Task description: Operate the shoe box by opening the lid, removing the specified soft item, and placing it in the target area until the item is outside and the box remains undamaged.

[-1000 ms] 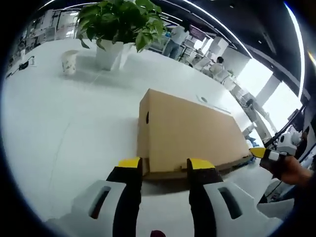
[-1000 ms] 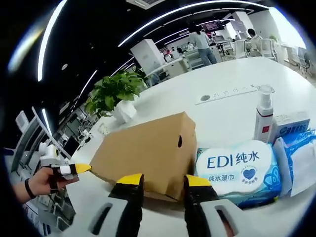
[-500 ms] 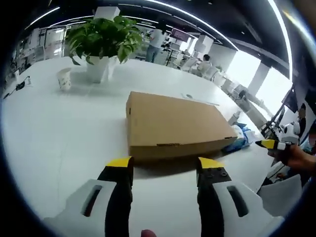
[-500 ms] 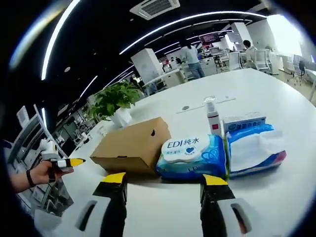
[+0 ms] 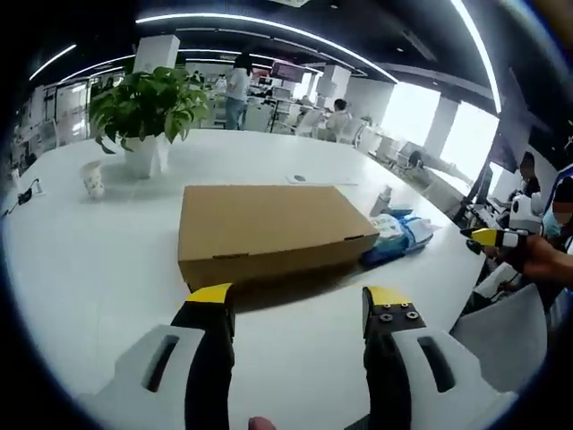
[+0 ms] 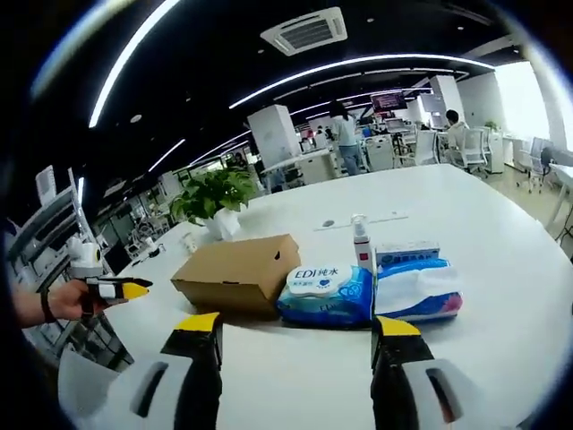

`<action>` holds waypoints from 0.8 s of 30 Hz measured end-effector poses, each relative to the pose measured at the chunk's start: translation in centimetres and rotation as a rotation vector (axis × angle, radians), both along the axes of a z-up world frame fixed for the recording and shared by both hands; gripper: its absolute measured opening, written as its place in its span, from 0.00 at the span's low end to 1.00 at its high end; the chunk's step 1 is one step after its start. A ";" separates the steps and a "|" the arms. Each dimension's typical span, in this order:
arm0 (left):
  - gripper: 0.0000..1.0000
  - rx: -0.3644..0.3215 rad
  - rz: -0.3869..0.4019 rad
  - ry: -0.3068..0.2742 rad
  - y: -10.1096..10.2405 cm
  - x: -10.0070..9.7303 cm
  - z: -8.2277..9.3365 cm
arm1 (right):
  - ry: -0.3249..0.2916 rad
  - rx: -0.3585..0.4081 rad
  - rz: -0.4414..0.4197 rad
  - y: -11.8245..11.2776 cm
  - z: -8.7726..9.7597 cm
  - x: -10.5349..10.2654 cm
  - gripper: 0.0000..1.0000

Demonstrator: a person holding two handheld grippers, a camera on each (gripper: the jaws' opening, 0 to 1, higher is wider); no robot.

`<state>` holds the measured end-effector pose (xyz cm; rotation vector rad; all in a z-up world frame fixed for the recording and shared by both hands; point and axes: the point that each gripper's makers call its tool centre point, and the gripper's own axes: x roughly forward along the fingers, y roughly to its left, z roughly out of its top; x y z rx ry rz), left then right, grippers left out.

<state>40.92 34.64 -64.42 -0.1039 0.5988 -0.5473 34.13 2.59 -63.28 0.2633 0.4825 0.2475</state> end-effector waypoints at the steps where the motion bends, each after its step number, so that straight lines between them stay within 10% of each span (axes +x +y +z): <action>1: 0.57 0.002 0.000 0.001 0.0 -0.2 -0.1 | 0.000 0.000 0.000 0.0 0.0 -0.2 0.66; 24: 0.58 0.001 0.029 0.015 -0.6 -1.5 -0.8 | -0.017 -0.013 -0.051 -1.3 -0.8 -1.8 0.70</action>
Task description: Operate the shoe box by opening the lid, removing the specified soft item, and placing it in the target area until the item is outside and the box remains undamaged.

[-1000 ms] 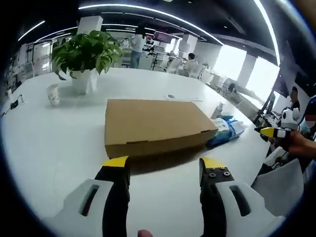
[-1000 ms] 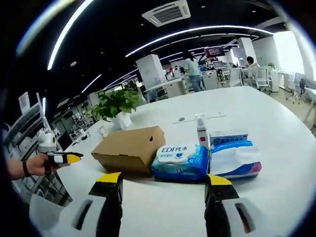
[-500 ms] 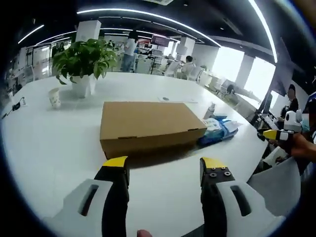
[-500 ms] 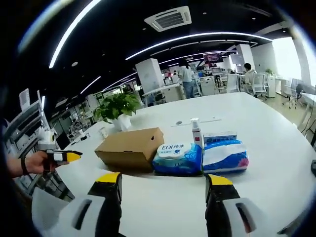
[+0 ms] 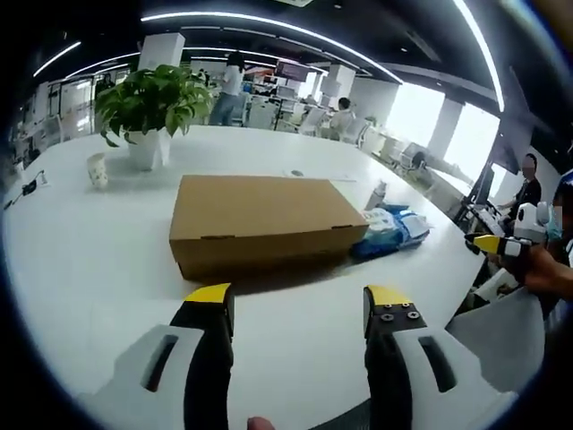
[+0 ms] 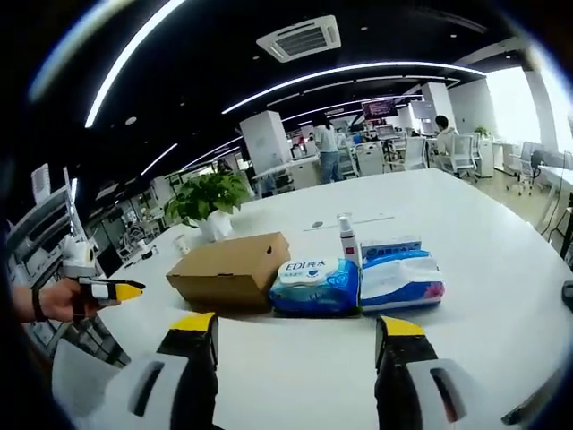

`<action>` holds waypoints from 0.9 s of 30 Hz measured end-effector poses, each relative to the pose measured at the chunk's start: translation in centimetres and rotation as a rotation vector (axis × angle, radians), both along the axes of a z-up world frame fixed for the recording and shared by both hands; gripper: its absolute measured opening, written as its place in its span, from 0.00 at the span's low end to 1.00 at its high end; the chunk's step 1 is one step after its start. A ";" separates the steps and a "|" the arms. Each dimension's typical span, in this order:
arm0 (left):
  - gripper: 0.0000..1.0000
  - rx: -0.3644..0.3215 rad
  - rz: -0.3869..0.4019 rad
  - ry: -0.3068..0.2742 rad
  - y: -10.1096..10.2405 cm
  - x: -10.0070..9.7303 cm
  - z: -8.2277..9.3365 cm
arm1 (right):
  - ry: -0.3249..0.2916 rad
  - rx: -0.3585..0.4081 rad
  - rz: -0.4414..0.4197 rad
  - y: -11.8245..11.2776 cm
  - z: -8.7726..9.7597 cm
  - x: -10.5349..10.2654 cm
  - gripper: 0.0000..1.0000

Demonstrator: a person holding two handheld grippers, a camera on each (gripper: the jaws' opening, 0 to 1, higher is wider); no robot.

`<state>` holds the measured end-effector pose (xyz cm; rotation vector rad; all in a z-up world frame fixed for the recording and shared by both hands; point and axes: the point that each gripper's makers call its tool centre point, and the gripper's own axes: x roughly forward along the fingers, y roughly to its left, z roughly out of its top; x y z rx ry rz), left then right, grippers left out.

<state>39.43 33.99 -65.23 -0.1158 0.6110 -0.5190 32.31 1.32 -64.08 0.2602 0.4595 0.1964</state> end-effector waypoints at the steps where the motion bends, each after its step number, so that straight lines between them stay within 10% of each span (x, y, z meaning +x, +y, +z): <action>1: 0.58 -0.001 0.003 0.004 0.0 0.0 0.0 | -0.007 -0.003 0.000 0.0 0.1 0.1 0.70; 27: 0.58 -0.012 0.053 0.010 0.7 0.1 -0.1 | -0.010 0.005 0.007 0.3 0.0 0.2 0.70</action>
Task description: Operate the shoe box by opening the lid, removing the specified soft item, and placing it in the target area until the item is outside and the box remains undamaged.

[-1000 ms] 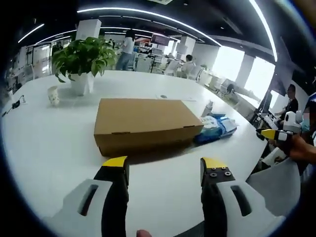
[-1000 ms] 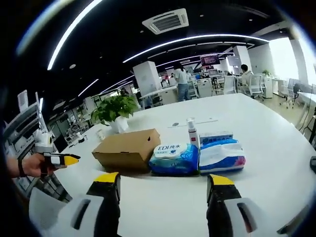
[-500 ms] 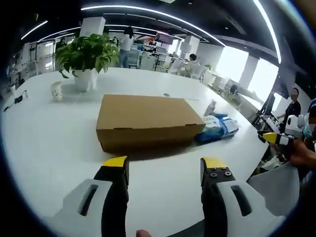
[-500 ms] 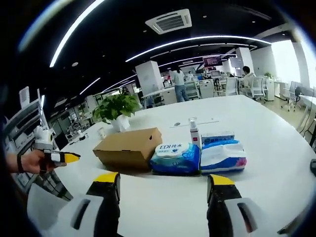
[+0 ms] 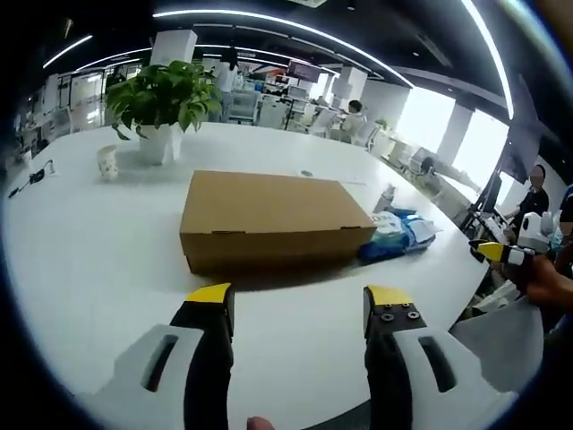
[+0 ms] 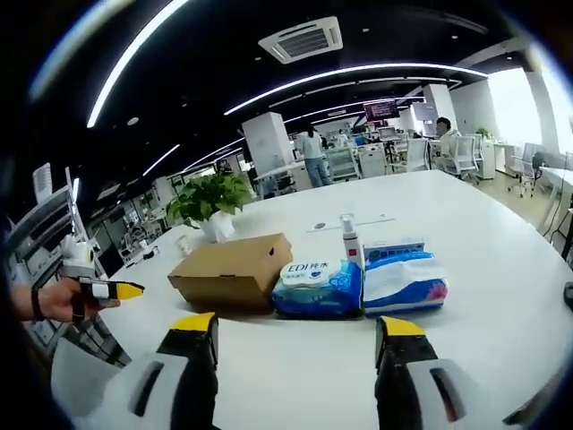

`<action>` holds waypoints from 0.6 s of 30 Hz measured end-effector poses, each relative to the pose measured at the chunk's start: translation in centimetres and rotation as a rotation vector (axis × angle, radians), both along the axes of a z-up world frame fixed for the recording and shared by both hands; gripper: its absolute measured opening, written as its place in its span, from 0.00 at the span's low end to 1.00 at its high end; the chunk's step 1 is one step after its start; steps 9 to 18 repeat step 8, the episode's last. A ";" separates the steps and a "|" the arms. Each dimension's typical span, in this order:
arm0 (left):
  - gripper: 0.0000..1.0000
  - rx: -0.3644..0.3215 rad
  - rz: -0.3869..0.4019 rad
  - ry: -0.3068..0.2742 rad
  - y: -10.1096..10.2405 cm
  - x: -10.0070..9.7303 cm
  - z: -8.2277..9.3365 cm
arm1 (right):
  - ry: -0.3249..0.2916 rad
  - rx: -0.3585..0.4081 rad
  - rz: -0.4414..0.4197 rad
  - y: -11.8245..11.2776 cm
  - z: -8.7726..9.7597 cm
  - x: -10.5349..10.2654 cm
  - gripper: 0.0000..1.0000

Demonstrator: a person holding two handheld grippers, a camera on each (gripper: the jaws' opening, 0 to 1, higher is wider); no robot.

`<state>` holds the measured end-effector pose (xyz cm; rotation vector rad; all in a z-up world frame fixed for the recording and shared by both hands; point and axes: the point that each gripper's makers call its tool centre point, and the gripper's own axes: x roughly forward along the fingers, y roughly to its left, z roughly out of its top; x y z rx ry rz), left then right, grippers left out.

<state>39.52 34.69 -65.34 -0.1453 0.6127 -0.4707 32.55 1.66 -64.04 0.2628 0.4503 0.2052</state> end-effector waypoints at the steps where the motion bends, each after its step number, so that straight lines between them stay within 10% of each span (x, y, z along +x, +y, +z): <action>1: 0.58 0.000 0.000 -0.001 0.0 0.0 0.0 | 0.000 0.001 0.000 0.0 0.0 0.0 0.70; 18: 0.58 -0.010 0.012 -0.008 0.1 0.2 0.2 | 0.002 0.010 0.005 0.2 -0.1 0.0 0.70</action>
